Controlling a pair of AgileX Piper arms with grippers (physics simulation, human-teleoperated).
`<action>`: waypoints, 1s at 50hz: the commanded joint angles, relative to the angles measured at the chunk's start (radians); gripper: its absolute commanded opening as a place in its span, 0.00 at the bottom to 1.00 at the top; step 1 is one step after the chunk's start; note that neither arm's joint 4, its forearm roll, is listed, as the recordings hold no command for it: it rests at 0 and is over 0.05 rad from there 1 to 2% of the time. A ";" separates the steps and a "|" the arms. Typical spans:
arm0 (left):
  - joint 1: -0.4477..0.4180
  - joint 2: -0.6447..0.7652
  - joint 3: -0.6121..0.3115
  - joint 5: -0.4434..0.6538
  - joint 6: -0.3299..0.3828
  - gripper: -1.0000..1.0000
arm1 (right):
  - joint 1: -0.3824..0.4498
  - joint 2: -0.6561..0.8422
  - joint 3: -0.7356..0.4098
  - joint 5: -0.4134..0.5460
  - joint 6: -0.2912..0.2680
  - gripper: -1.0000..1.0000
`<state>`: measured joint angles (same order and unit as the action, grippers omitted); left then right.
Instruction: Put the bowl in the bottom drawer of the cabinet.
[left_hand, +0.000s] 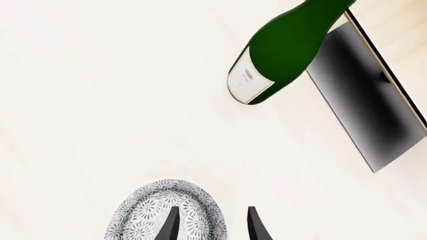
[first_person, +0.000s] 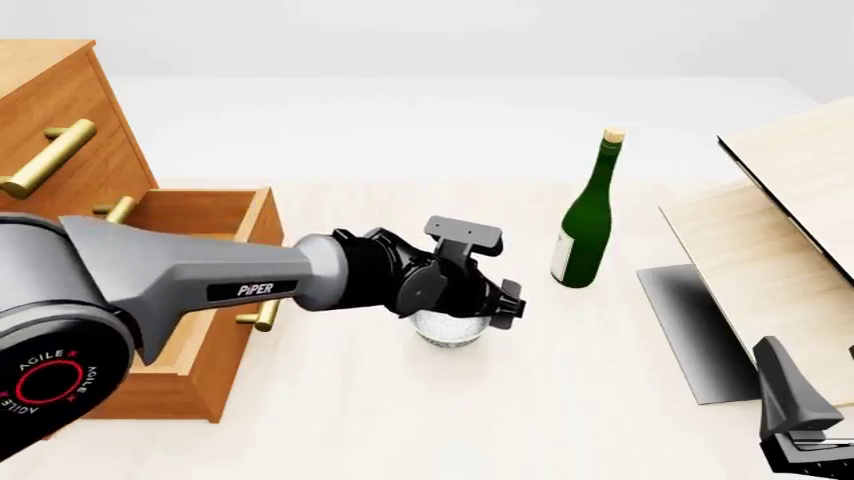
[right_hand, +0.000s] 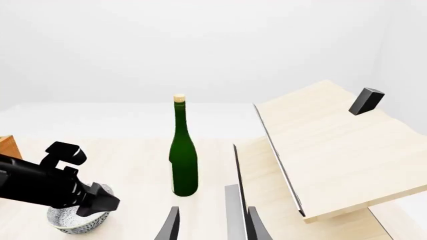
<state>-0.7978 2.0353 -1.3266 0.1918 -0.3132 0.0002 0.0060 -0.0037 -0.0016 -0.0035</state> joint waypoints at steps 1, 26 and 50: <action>0.005 0.024 -0.014 0.003 -0.003 1.00 | 0.000 0.000 0.000 0.000 0.000 1.00; -0.014 0.036 0.002 -0.021 -0.027 1.00 | 0.000 0.000 0.000 0.000 0.000 1.00; -0.023 0.063 0.006 -0.047 -0.047 1.00 | 0.000 0.000 0.000 0.000 0.000 1.00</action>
<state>-0.8189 2.0878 -1.3212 0.1543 -0.3527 0.0005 0.0069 -0.0036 -0.0013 -0.0031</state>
